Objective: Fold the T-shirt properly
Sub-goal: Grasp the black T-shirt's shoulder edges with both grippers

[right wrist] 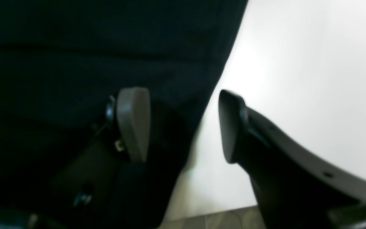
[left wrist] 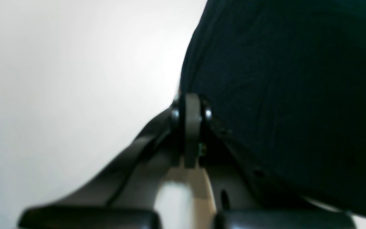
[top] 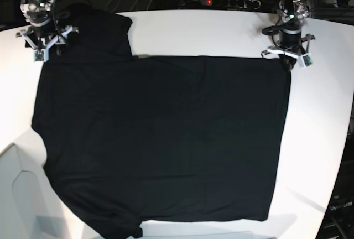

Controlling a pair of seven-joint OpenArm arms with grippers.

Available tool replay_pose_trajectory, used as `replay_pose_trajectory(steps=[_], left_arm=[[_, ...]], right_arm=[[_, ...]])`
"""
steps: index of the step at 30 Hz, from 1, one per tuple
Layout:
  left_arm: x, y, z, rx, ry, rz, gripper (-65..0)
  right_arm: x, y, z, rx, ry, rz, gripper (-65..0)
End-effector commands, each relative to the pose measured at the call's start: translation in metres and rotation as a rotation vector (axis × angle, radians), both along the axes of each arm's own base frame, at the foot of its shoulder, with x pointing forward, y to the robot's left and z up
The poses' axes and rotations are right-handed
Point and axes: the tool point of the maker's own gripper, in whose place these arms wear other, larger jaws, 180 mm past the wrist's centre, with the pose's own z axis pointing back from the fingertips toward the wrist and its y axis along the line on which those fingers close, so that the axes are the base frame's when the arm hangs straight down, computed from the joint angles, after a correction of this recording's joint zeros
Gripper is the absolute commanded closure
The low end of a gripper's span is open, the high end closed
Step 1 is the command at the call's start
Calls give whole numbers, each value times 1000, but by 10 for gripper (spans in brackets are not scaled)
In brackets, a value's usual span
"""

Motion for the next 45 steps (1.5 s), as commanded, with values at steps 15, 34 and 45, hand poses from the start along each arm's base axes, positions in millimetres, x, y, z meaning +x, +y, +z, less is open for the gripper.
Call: replay_pose_trajectory(steps=[15, 34, 45], left_arm=[[-12, 0, -10, -16, 69, -1, 0], [-16, 24, -1, 11, 55, 59, 0], [-20, 19, 11, 25, 39, 34, 0]], right_arm=[[-1, -4, -2, 2, 1, 6, -331], [-20, 13, -27, 78, 94, 125, 0], [0, -3, 33, -23, -59, 101, 0]])
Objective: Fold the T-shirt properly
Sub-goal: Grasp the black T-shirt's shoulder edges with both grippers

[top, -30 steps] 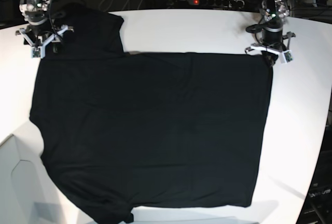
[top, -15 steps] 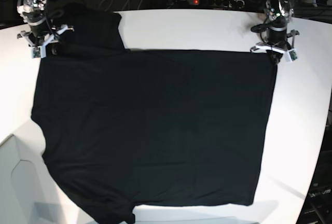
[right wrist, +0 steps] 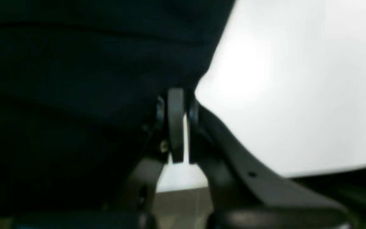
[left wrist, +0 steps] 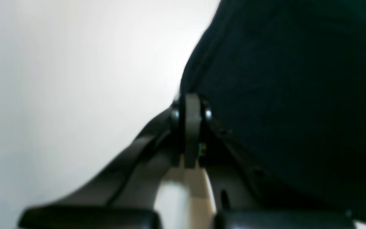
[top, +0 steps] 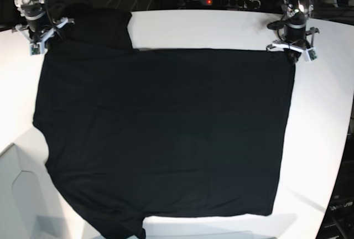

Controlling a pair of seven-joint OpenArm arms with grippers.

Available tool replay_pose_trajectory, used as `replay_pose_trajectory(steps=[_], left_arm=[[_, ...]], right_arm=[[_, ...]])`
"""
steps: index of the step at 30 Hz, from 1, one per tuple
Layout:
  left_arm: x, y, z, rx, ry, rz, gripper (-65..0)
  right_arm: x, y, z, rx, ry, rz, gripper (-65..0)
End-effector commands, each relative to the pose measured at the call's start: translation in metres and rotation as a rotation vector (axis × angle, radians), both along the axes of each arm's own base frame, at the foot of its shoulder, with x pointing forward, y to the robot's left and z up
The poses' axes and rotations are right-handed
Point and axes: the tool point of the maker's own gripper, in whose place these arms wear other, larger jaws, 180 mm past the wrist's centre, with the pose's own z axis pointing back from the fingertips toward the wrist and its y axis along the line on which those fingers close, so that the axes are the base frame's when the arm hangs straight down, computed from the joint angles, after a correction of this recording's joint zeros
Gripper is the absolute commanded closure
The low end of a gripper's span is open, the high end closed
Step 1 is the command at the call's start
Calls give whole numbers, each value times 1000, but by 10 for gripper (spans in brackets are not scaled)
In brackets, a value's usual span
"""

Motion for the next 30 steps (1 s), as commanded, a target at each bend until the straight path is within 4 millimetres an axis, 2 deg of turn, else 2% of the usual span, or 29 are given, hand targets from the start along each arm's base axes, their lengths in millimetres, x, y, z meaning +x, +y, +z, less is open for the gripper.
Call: replay_pose_trajectory(steps=[1, 4, 7, 13, 15, 20, 23, 26, 30], left_arm=[[0, 3, 7, 19, -4, 0, 0], [0, 1, 13, 25, -14, -10, 0], [3, -1, 19, 29, -29, -18, 0], [2, -1, 17, 26, -23, -15, 0], [1, 0, 16, 26, -20, -13, 0], [1, 0, 15, 25, -19, -13, 0], [1, 0, 16, 26, -22, -13, 0], [1, 0, 16, 26, -22, -13, 0], [1, 0, 16, 27, -23, -13, 0]], right_arm=[[13, 5, 21, -3, -74, 60, 0], [16, 0, 40, -32, -125, 28, 0], [17, 1, 46, -40, -141, 24, 0], [4, -1, 32, -38, -44, 4, 0], [-1, -5, 28, -41, -2, -12, -39], [-4, -9, 23, -46, 57, -36, -252], [-5, -7, 21, -41, 67, -36, -340], [-7, -6, 15, -29, 82, -38, -367], [-16, -5, -6, 17, 130, -58, -367]])
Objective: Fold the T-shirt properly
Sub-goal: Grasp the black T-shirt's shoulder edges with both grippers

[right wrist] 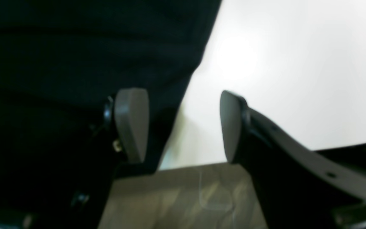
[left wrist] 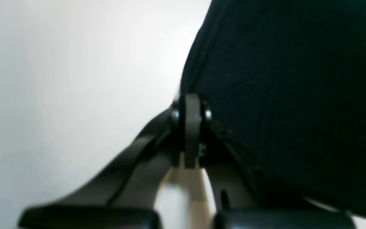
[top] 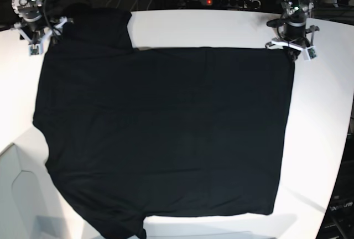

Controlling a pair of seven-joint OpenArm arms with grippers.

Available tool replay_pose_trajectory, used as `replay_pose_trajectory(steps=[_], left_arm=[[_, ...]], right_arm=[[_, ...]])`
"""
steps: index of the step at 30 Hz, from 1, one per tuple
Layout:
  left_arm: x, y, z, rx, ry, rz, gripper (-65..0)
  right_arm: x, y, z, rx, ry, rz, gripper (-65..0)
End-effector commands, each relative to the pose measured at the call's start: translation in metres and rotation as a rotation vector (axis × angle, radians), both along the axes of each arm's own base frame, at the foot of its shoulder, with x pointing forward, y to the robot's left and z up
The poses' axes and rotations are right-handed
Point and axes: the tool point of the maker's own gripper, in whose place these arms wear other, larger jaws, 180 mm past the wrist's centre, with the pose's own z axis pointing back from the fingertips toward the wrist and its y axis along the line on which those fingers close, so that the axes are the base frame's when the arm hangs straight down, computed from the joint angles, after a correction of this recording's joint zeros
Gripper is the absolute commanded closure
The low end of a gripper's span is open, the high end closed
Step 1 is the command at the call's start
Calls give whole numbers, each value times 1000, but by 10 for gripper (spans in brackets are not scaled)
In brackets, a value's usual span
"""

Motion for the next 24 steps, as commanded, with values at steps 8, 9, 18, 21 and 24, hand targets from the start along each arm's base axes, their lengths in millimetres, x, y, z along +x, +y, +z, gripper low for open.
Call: replay_pose_trajectory(steps=[8, 9, 18, 21, 24], left_arm=[[3, 5, 9, 25, -27, -2, 0], [3, 5, 9, 25, -27, -2, 0], [3, 5, 8, 24, -25, -2, 0], [3, 5, 8, 24, -25, -2, 0], [3, 5, 8, 24, -25, -2, 0]], right_arm=[[2, 1, -12, 40, 0, -4, -365], [4, 2, -11, 50, -9, -6, -363], [-7, 5, -32, 107, 36, -36, -66], [-7, 5, -31, 105, 33, -37, 0], [-3, 3, -25, 94, 15, -32, 0]])
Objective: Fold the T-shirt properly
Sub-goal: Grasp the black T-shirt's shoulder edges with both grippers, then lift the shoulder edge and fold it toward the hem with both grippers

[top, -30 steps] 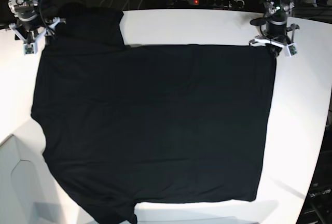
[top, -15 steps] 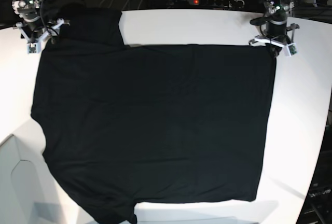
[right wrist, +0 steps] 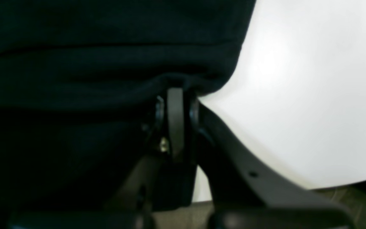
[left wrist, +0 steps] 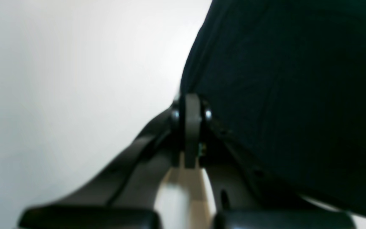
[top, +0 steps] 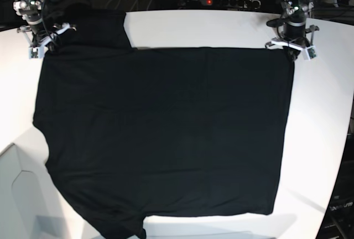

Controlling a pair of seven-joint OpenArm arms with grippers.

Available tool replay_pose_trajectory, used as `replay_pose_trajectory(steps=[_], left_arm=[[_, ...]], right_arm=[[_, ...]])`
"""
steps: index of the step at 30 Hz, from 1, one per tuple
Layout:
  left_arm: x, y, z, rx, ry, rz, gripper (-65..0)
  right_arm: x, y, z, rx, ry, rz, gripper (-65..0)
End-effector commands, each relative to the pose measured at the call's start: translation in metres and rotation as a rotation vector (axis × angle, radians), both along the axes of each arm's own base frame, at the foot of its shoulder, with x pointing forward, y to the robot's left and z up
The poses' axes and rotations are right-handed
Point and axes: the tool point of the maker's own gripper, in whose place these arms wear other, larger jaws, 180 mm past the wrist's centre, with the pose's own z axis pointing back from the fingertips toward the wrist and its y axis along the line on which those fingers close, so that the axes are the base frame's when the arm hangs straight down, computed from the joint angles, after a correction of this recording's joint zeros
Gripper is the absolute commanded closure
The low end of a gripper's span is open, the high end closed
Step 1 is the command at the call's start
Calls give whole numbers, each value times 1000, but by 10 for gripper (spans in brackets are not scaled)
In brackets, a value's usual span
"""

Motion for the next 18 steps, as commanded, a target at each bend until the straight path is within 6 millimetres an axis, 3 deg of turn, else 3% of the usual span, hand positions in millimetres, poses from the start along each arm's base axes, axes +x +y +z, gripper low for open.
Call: replay_pose_trajectory(steps=[1, 13, 18], left_arm=[[3, 5, 9, 25, -27, -3, 0], [5, 5, 13, 28, -37, -4, 0], [6, 5, 13, 30, -39, -3, 0]], right_arm=[[-17, -6, -5, -42, 93, 19, 0], [13, -11, 62, -146, -86, 45, 0], [17, -8, 73, -126, -133, 44, 0]])
